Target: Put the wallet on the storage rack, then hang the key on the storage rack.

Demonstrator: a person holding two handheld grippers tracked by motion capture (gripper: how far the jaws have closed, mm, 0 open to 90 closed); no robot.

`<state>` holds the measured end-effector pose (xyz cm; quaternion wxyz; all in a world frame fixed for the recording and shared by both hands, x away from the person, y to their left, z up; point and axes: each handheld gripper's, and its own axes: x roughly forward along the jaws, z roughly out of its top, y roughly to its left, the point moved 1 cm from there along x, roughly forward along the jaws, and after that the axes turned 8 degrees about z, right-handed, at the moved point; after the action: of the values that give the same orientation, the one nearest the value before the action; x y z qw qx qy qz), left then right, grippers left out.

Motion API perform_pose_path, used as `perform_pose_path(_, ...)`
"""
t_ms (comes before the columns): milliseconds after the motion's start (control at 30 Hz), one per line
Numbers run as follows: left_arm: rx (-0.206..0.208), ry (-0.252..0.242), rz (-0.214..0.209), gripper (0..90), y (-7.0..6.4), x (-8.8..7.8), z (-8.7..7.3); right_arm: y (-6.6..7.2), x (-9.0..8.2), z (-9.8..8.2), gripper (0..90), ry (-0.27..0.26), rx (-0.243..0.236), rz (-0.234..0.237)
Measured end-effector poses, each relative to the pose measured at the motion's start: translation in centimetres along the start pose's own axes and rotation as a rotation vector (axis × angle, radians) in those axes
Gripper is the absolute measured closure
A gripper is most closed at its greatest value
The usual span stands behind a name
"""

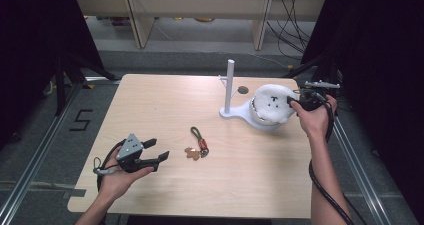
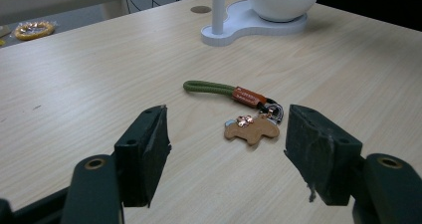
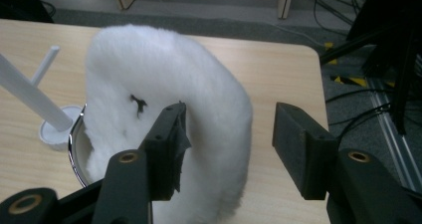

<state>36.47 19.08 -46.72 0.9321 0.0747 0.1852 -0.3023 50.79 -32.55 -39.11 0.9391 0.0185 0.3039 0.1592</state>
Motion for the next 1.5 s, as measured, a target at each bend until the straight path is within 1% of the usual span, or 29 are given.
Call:
perform_pose_path(67,-0.001,0.004,-0.009,32.9,0.0,0.4,0.2,0.4,-0.7,0.3,46.9,-0.024,0.001,-0.002)
perform_pose_path(300,-0.002,0.024,-0.031,32.5,-0.4,1.4,0.7,1.7,-2.1,0.5,47.6,-0.042,-0.002,0.015)
perform_pose_path(333,0.003,0.030,-0.034,32.5,-0.4,1.6,0.8,2.2,-2.4,0.4,47.9,-0.035,0.050,0.009)
perform_pose_path(367,0.011,0.036,-0.037,32.5,-0.5,1.8,0.9,2.1,-2.5,0.3,48.3,-0.042,0.017,0.018)
perform_pose_path(467,0.015,0.051,-0.051,32.6,-0.8,2.4,1.4,2.5,-3.0,-0.1,49.0,-0.044,0.020,0.030)
perform_pose_path(500,0.019,0.046,-0.060,32.6,-0.8,2.6,1.5,3.3,-3.4,-0.7,49.4,-0.039,0.081,0.027)
perform_pose_path(533,0.020,0.052,-0.058,32.6,-0.9,2.8,1.7,3.3,-3.4,-0.7,49.4,-0.039,0.081,0.027)
perform_pose_path(567,0.021,0.058,-0.065,32.6,-0.9,3.1,1.9,3.2,-3.6,-1.0,49.6,-0.035,0.057,0.037)
perform_pose_path(633,0.014,0.076,-0.075,32.8,-1.1,3.7,2.2,3.3,-3.8,-1.7,49.9,-0.024,0.041,0.048)
perform_pose_path(667,0.016,0.084,-0.079,32.8,-1.1,3.9,2.2,3.7,-4.0,-2.0,50.3,-0.010,0.078,0.049)
perform_pose_path(700,0.019,0.101,-0.092,33.1,-1.3,4.4,2.4,3.7,-4.2,-2.6,51.1,-0.009,0.056,0.065)
perform_pose_path(733,0.019,0.101,-0.092,33.3,-1.3,4.4,2.4,3.7,-4.2,-2.6,51.1,-0.009,0.056,0.065)
perform_pose_path(833,0.007,0.113,-0.110,33.8,-1.7,5.1,2.5,4.4,-4.9,-3.5,52.1,0.019,0.084,0.079)
perform_pose_path(1000,-0.010,0.138,-0.119,34.8,-2.2,6.2,2.8,5.3,-5.2,-5.3,52.2,0.069,0.104,0.105)
perform_pose_path(1033,-0.017,0.142,-0.130,34.9,-2.3,6.4,2.8,5.8,-5.2,-5.8,52.2,0.092,0.144,0.104)
perform_pose_path(1067,-0.019,0.150,-0.132,34.9,-2.3,6.5,2.8,5.5,-5.0,-6.3,52.2,0.092,0.092,0.101)
perform_pose_path(1100,-0.025,0.155,-0.133,35.0,-2.4,6.8,2.8,5.7,-5.0,-6.6,52.1,0.107,0.106,0.116)
perform_pose_path(1133,-0.028,0.163,-0.137,35.2,-2.4,7.0,2.8,5.8,-4.7,-7.6,51.7,0.132,0.110,0.122)
perform_pose_path(1167,-0.034,0.167,-0.130,35.2,-2.5,7.1,2.9,5.8,-4.7,-7.6,51.7,0.132,0.110,0.122)
perform_pose_path(1200,-0.033,0.182,-0.136,35.4,-2.5,7.5,3.0,6.1,-4.5,-8.5,51.3,0.167,0.118,0.124)
perform_pose_path(1233,-0.033,0.182,-0.136,35.4,-2.5,7.5,3.0,6.3,-4.4,-8.9,51.0,0.178,0.121,0.116)
perform_pose_path(1267,-0.029,0.194,-0.136,35.4,-2.4,7.6,3.1,6.3,-4.4,-8.9,51.0,0.178,0.121,0.116)
perform_pose_path(1300,-0.048,0.200,-0.143,35.4,-2.4,7.9,3.2,6.4,-4.3,-9.3,50.8,0.177,0.128,0.135)
perform_pose_path(1333,-0.056,0.205,-0.139,35.5,-2.4,8.1,3.2,6.5,-4.1,-9.8,50.8,0.189,0.131,0.123)
perform_pose_path(1367,-0.057,0.216,-0.141,35.6,-2.3,8.3,3.3,6.7,-4.1,-10.1,50.8,0.197,0.149,0.136)
perform_pose_path(1400,-0.061,0.219,-0.132,35.7,-2.3,8.5,3.4,6.9,-3.8,-10.5,50.8,0.188,0.150,0.149)
perform_pose_path(1433,-0.041,0.245,-0.137,35.8,-2.0,8.7,3.5,7.0,-3.8,-10.7,50.8,0.203,0.154,0.139)
perform_pose_path(1467,-0.069,0.241,-0.120,35.9,-2.2,8.9,3.6,7.4,-3.8,-10.9,50.8,0.216,0.172,0.142)
perform_pose_path(1500,-0.047,0.257,-0.130,35.9,-1.9,9.1,3.7,7.5,-3.6,-11.1,50.8,0.204,0.168,0.156)
